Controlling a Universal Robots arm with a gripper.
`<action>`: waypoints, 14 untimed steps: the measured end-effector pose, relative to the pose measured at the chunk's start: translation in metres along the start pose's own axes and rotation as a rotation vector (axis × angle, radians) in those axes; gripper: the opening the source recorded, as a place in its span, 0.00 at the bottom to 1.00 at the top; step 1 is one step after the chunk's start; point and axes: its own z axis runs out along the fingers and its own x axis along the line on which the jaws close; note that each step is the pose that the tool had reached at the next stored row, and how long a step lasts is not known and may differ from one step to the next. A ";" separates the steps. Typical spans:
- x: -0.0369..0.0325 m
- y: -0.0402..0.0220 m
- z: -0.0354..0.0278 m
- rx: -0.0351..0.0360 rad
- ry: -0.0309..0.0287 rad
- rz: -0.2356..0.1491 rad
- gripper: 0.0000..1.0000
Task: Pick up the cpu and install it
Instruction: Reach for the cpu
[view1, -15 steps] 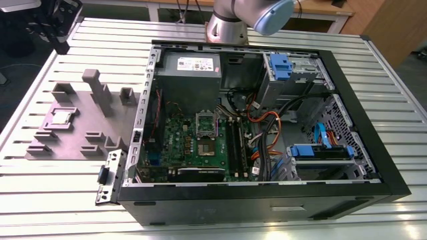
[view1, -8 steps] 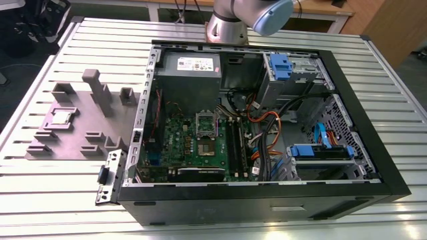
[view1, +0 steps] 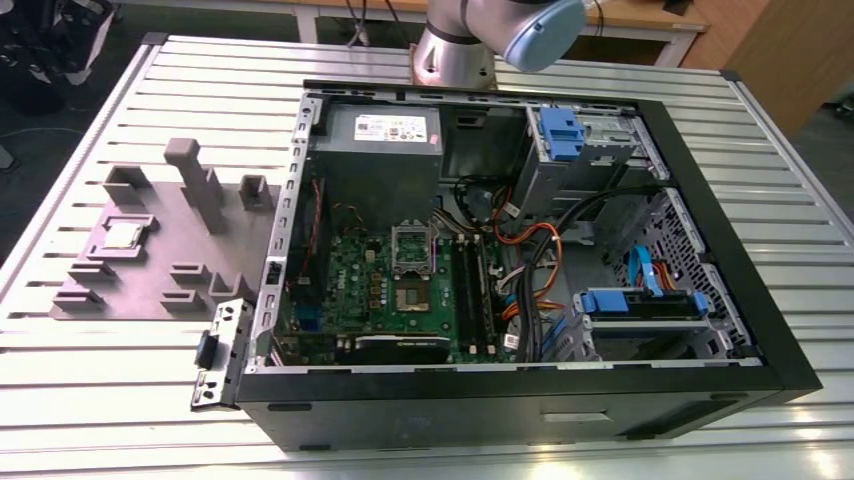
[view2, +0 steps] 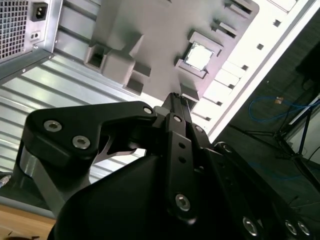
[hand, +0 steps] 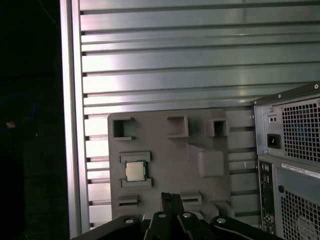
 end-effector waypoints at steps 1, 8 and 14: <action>0.0045 -0.0004 0.0003 -0.0001 -0.0002 0.000 0.10; 0.0354 -0.0029 0.0043 0.0000 0.0000 0.000 0.10; 0.0438 -0.0067 0.0130 0.0005 0.0096 -0.005 0.10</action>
